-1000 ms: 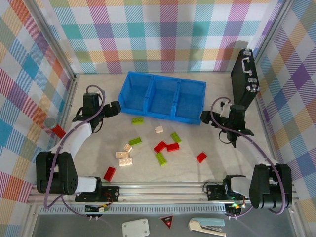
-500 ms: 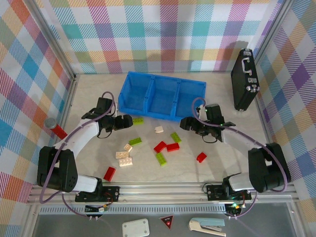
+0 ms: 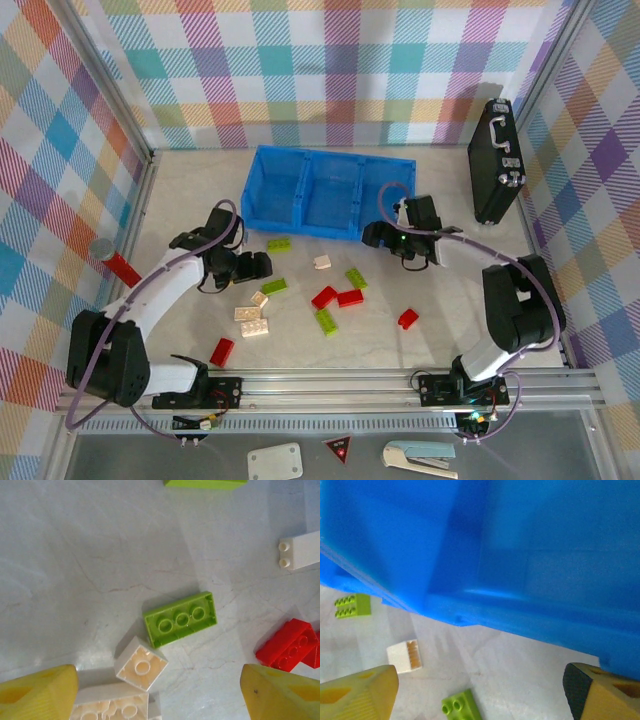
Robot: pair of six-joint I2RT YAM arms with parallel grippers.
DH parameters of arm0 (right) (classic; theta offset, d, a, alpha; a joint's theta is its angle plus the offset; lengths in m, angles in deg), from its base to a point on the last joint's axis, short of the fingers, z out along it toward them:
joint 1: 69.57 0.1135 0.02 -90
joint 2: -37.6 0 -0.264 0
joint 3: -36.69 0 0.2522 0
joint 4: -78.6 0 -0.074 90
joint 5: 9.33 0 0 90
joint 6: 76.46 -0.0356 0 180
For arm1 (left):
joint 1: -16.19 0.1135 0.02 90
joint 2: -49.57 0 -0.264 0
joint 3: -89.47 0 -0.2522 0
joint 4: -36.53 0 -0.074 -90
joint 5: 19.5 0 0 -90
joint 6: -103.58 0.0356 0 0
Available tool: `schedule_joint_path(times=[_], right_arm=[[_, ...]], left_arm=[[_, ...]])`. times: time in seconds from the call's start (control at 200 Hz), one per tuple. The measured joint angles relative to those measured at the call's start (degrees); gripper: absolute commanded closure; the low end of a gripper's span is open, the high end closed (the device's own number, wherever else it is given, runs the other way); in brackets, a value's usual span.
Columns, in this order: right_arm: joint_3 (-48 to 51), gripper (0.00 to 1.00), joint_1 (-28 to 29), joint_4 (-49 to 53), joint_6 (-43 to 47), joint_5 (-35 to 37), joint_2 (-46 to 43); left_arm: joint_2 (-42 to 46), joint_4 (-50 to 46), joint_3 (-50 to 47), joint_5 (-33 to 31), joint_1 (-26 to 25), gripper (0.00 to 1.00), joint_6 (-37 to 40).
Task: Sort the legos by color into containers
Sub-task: Rotate the container at the top-center of the table.
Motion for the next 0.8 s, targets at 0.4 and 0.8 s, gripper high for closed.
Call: schedule_joint_path(times=[0.4,0.8], right_arm=[[-11.10,0.16,0.00,5.99,3.30,4.81,5.01],[-9.66,0.18,0.39,11.26,3.21,0.96,-4.50]], left_arm=[[0.57,-2.71,-2.47,-4.81,-3.26,0.17,-3.87],[2.34,-7.82,-3.39,-11.47,-11.34,0.17,-10.19]])
